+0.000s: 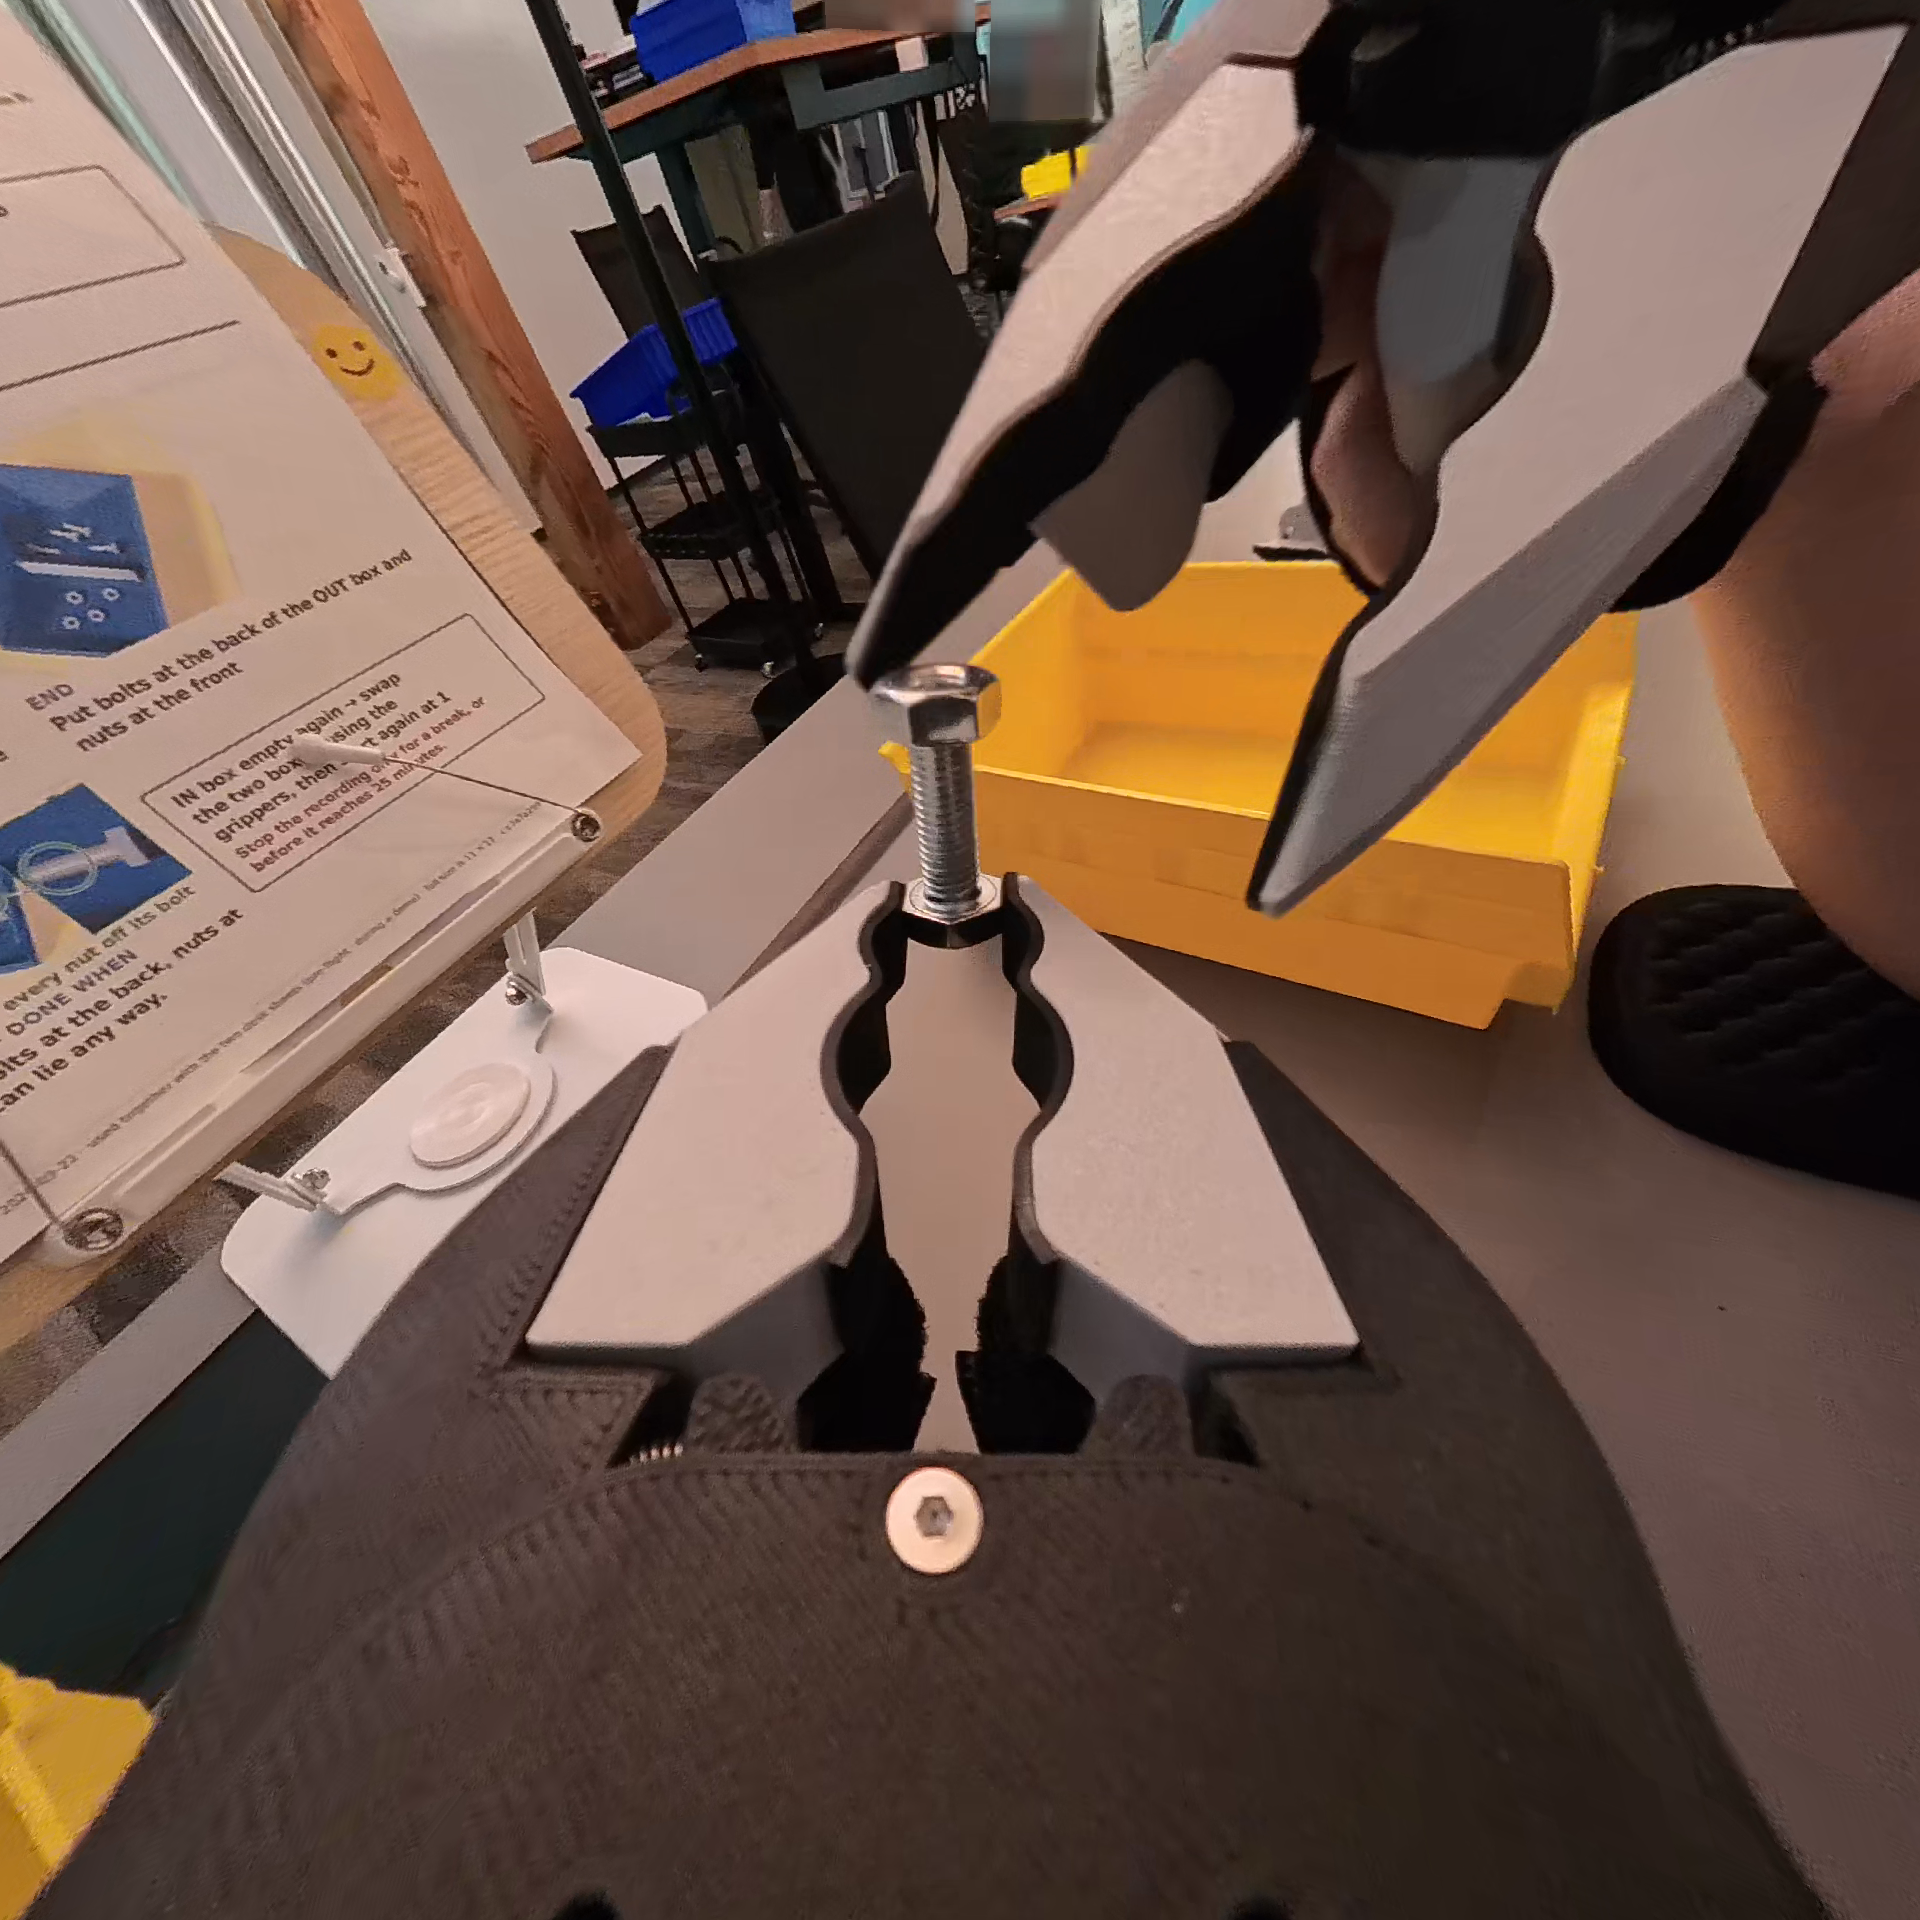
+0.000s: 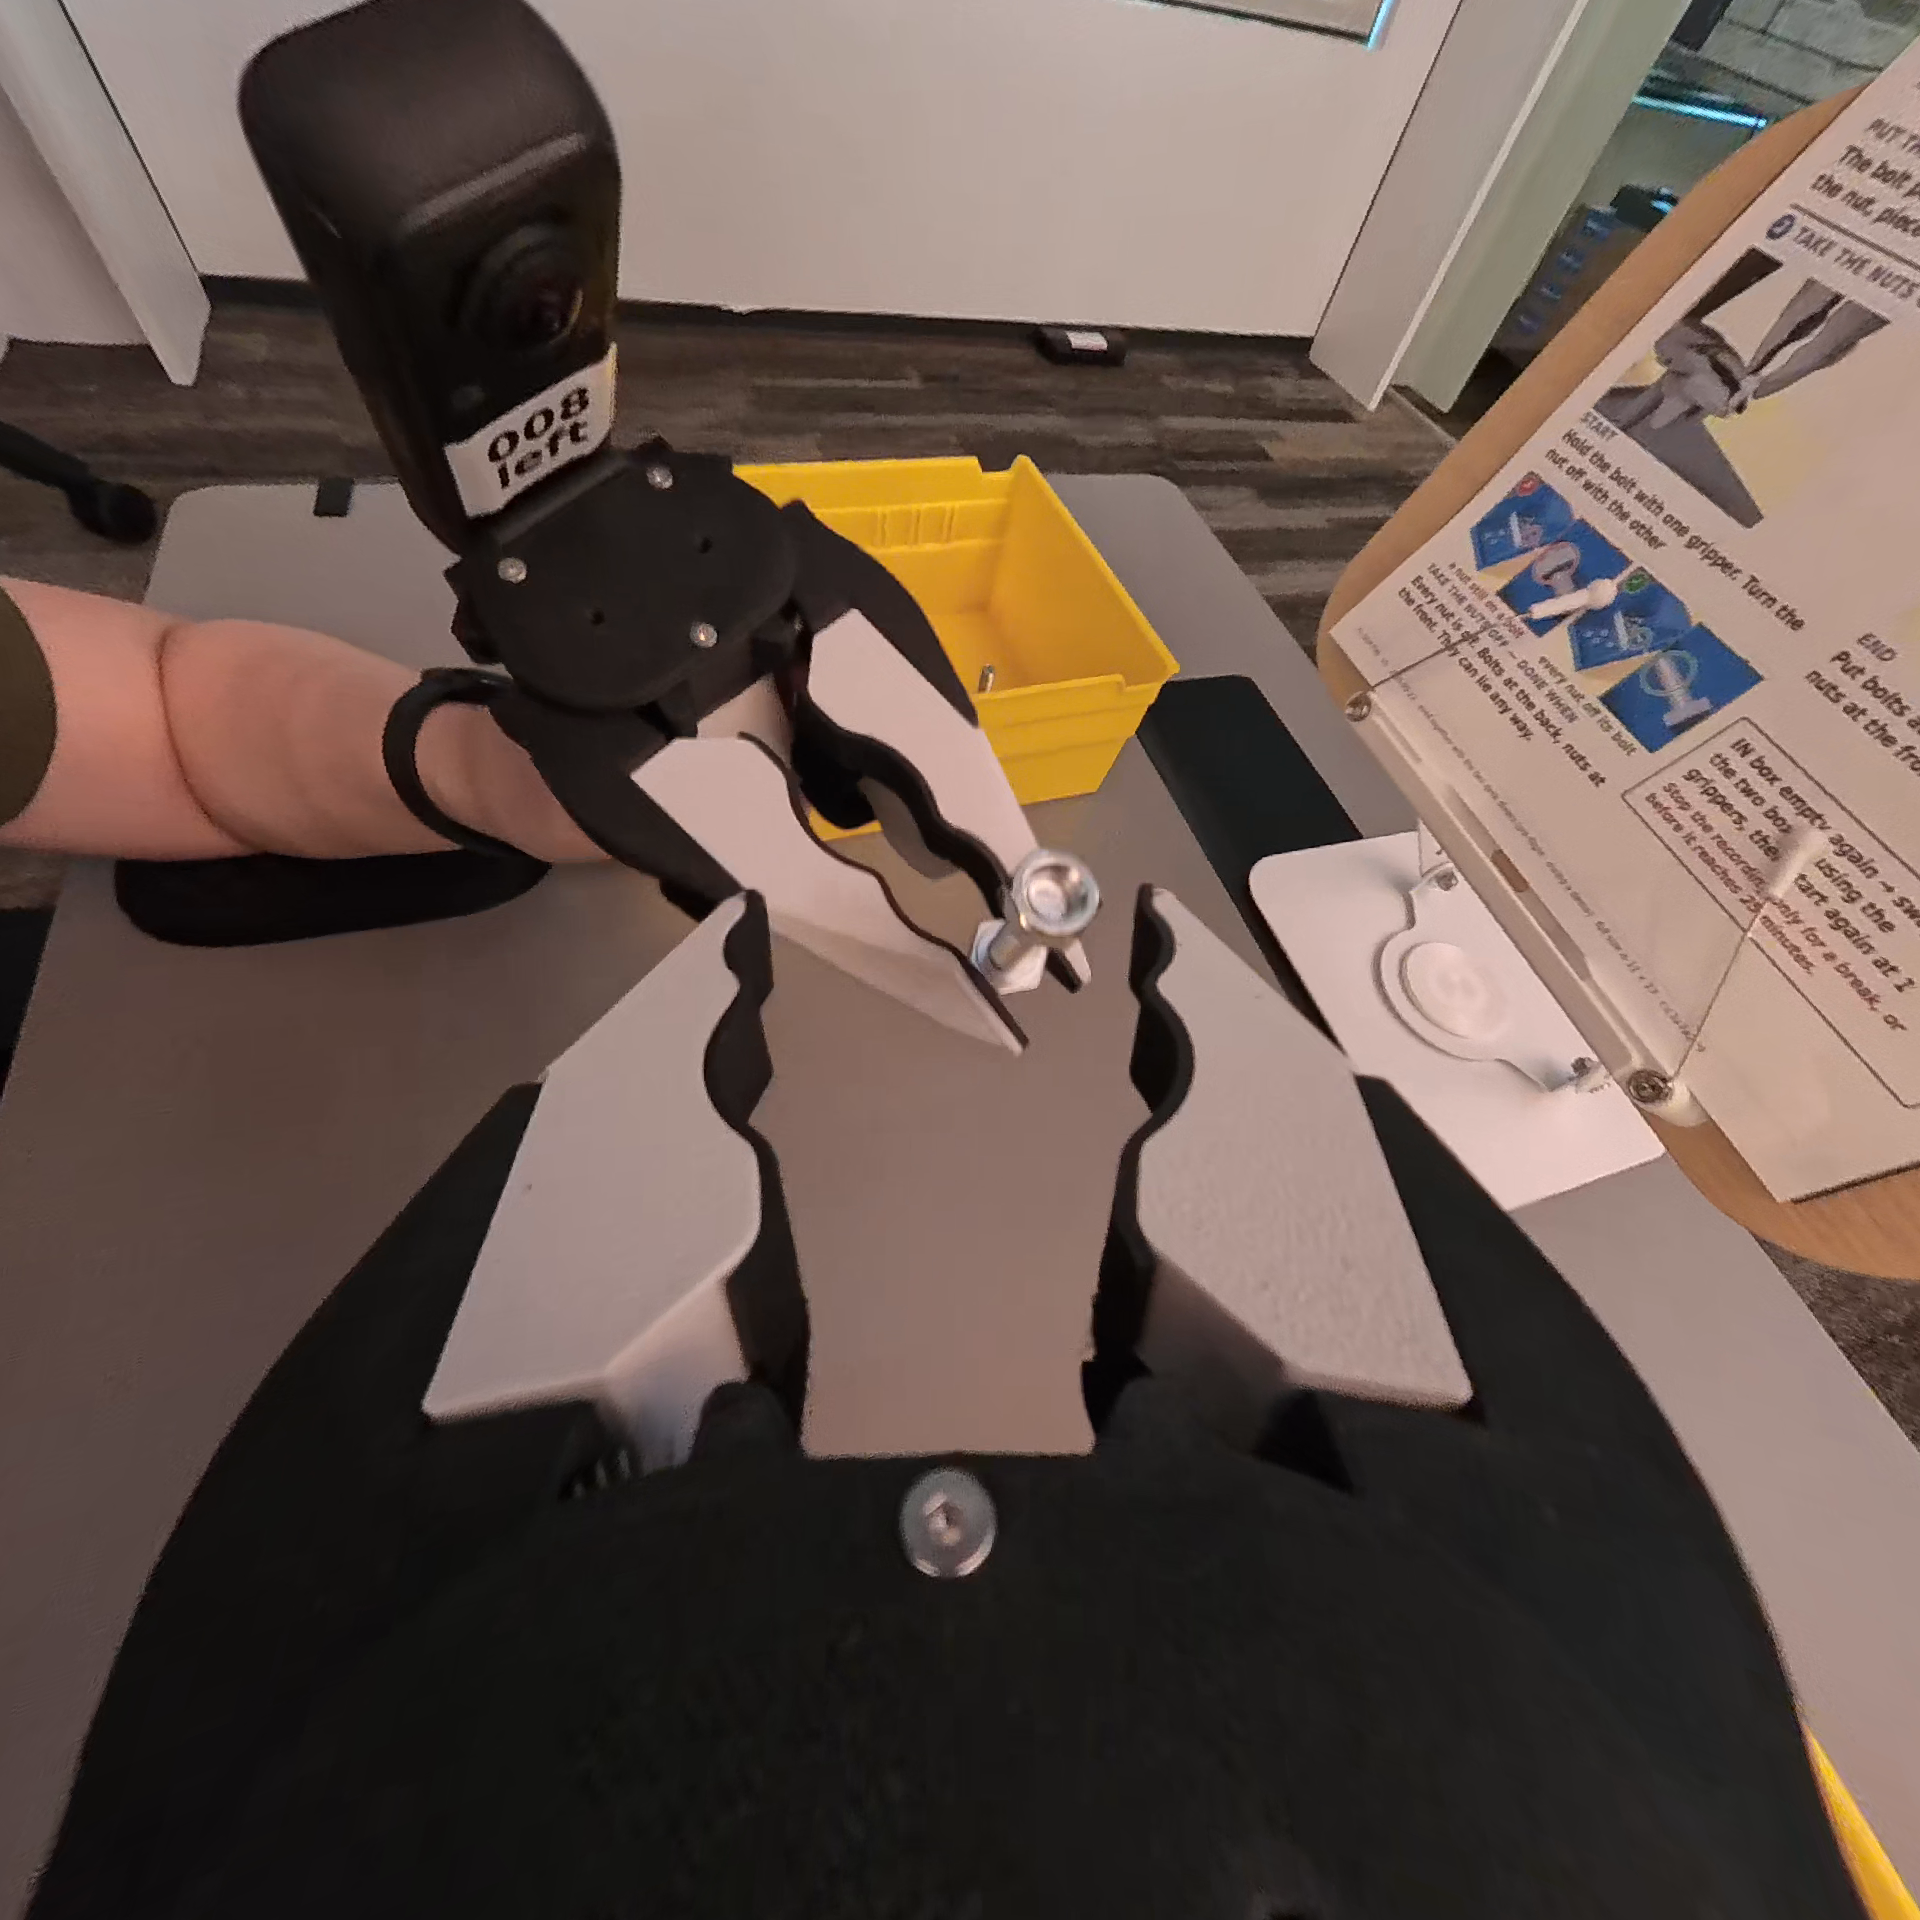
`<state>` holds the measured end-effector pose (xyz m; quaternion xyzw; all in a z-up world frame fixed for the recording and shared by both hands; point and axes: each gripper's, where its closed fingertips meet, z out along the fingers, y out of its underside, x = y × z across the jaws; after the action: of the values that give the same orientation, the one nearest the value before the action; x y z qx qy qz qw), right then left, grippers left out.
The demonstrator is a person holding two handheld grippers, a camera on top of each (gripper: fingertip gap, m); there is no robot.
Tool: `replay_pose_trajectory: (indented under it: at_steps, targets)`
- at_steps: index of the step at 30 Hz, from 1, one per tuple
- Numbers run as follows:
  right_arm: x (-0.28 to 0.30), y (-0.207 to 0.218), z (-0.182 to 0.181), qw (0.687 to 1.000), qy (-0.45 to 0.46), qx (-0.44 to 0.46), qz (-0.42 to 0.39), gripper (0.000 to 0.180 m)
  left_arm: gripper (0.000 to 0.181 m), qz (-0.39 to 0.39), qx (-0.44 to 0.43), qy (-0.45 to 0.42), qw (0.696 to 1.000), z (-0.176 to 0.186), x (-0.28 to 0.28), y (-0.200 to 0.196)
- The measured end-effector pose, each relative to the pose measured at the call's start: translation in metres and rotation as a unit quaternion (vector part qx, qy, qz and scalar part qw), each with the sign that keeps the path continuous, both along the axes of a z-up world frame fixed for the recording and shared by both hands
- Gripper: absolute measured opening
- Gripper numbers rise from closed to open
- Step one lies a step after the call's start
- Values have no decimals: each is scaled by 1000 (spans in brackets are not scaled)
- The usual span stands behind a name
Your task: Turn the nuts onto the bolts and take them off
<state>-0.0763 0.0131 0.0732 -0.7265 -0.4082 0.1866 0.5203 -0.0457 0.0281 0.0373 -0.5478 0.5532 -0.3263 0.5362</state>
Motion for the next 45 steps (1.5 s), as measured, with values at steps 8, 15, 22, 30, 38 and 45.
replay_pose_trajectory:
  at_steps: [8,15,22,30,38,45]
  targets:
    - [2,-10,-12,999,-48,-13,14,58,16,7,2,0,1000,-1,0,2]
    - [6,2,-8,999,-42,5,-17,67,16,-4,-1,-2,1000,0,1,-3]
    - [1,-9,-9,998,-59,9,7,63,16,-3,-1,-4,1000,1,1,-2]
    - [3,-3,-2,999,-34,16,-9,69,16,-9,-2,-6,1000,3,1,-5]
    - [3,-19,-13,998,-65,-10,25,50,16,-6,-4,-8,1000,3,0,-2]
    - [2,-2,-7,1000,-30,-3,-4,71,16,-11,-4,-4,1000,1,2,-5]
